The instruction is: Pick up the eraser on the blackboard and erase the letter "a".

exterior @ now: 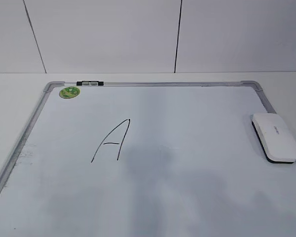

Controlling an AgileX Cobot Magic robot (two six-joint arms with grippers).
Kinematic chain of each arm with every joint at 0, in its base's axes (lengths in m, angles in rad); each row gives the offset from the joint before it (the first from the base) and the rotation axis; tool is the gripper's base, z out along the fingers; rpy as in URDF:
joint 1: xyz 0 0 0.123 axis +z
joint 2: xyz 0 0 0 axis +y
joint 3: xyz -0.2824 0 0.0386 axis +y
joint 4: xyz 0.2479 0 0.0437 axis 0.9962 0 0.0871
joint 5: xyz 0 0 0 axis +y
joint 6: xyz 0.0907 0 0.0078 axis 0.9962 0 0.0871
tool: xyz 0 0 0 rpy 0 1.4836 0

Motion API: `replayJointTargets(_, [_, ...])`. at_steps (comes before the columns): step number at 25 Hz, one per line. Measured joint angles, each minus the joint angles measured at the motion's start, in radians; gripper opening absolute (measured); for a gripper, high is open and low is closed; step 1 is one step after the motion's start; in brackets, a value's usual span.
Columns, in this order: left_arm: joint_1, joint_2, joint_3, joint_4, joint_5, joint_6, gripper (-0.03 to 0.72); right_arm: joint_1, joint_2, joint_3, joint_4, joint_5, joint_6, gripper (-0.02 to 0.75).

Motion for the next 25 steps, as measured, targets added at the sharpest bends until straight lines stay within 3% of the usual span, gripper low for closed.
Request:
replayJointTargets(8, [-0.014,-0.062,0.057,0.106,-0.046,0.000,0.235,0.000,-0.041,0.122,-0.013,0.002,-0.002,0.542])
replayJointTargets(17, [-0.016,-0.064,0.099,0.139,-0.160,0.000,0.235,0.000,-0.044,0.137,-0.054,-0.011,-0.002,0.542])
replayJointTargets(25, [-0.016,-0.064,0.099,0.142,-0.172,0.000,0.235,0.000,-0.044,0.177,-0.058,-0.113,-0.002,0.542])
